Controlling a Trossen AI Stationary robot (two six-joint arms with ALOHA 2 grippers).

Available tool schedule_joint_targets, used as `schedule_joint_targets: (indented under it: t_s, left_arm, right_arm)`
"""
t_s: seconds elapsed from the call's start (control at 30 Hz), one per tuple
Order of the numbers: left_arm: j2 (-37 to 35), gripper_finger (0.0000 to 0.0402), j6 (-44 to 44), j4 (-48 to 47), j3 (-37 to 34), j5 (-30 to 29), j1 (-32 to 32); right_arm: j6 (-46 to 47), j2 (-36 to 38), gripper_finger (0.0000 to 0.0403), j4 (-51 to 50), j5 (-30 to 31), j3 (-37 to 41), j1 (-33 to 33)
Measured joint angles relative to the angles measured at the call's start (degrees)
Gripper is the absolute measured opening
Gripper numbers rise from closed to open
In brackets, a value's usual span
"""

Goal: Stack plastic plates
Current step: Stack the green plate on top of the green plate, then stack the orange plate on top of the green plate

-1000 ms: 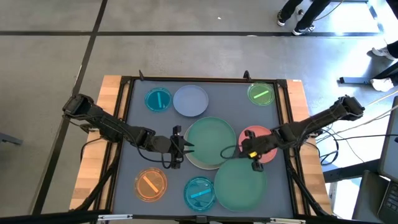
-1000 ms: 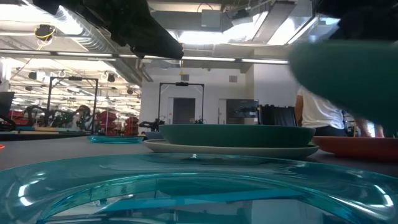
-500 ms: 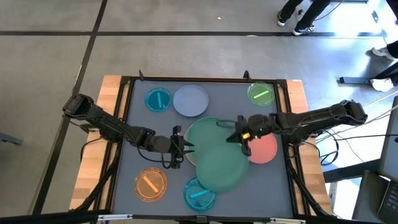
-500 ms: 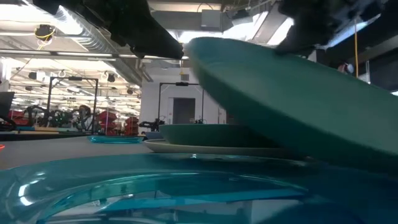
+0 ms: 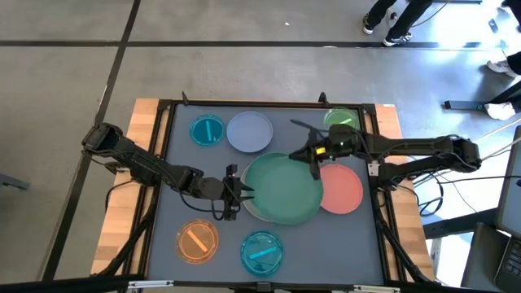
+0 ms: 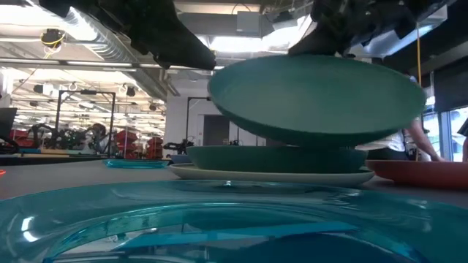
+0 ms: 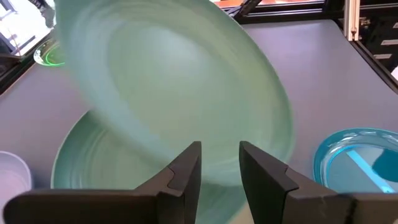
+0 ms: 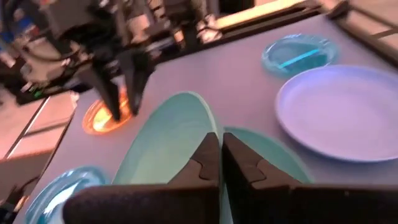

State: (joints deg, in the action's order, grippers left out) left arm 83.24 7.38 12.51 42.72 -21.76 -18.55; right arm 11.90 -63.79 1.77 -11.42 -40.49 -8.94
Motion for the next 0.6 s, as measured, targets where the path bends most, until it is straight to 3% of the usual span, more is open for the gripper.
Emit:
schedule_joint_targets:
  t_s: [0.3, 0.6]
  left_arm:
    - [0.0, 0.0102, 0.0, -0.02, 0.0, 0.0, -0.02]
    - [0.0, 0.0102, 0.01, -0.02, 0.0, 0.0, -0.02]
  right_arm:
    - [-1.54, -0.89, 0.0, -0.84, 0.81, -0.02, -6.5]
    - [-2.77, -5.98, 0.0, -0.15, 0.26, -0.02, -7.26]
